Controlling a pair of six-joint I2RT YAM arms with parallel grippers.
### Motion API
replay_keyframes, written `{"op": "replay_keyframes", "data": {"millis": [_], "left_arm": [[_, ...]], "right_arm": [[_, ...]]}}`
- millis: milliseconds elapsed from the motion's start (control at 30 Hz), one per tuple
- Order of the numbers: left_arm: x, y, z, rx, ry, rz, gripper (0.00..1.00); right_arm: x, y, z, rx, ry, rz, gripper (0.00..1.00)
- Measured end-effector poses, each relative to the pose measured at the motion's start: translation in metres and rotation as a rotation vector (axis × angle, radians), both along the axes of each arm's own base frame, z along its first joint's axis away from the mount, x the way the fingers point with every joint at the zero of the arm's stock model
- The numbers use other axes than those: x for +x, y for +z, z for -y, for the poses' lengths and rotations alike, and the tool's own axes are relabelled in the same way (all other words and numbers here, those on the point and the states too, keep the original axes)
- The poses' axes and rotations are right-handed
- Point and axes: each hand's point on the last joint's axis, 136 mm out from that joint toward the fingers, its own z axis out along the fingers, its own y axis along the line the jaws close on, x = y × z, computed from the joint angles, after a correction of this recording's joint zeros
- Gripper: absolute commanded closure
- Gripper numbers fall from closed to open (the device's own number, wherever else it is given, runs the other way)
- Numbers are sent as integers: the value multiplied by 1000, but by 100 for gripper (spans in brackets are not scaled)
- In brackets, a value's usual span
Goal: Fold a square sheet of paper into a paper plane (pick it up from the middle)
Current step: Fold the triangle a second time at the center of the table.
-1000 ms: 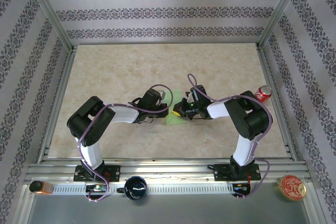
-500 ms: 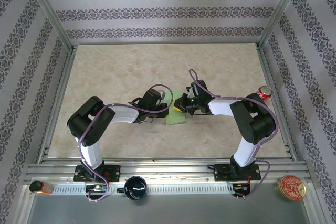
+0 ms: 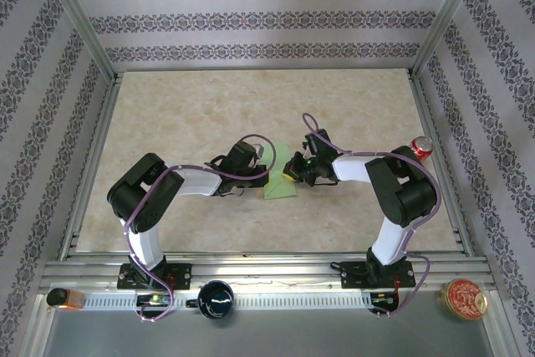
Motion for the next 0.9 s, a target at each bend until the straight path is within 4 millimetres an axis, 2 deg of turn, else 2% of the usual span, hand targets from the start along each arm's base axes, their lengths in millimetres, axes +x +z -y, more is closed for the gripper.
{"op": "replay_keyframes", "data": {"millis": [267, 367, 500, 733, 900], "left_arm": [[0, 0, 1, 1, -4, -1, 100], [0, 0, 1, 0, -5, -1, 100], [0, 0, 1, 0, -5, -1, 100], [0, 0, 1, -2, -7, -2, 100], [0, 0, 1, -2, -8, -3, 100]], "right_arm": [[21, 24, -3, 5, 17, 62, 100], [21, 18, -1, -5, 17, 50, 100], [16, -4, 8, -44, 0, 2, 100], [17, -5, 14, -19, -11, 2, 100], [24, -4, 29, -22, -53, -2, 100]]}}
